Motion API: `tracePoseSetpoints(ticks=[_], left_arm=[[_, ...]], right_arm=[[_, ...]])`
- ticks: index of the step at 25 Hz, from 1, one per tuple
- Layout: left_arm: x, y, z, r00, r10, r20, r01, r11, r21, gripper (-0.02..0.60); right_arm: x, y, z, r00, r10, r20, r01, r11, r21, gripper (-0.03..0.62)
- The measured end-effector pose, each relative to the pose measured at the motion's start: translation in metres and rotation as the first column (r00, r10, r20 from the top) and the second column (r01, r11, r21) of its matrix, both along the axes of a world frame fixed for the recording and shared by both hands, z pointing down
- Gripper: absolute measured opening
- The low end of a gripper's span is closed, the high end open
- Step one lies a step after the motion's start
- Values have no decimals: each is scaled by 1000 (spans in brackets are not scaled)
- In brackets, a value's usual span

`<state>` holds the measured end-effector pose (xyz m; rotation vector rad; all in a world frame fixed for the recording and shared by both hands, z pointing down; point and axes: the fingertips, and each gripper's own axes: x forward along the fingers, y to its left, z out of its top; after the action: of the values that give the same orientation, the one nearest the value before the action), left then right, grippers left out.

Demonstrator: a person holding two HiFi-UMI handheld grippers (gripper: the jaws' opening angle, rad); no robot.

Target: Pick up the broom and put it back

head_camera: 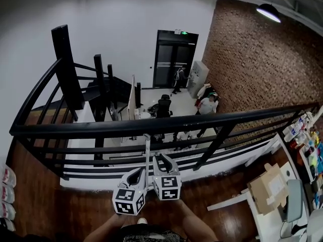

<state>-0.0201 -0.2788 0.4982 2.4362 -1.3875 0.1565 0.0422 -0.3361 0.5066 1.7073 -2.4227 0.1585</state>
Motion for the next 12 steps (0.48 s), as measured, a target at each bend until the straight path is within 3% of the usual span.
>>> tracePoseSetpoints(ticks=[12], left_arm=[[41, 64, -16, 999, 0, -33, 1, 1000, 29, 5]], right_arm=[[38, 99, -42, 999, -3, 43, 0, 998, 67, 15]])
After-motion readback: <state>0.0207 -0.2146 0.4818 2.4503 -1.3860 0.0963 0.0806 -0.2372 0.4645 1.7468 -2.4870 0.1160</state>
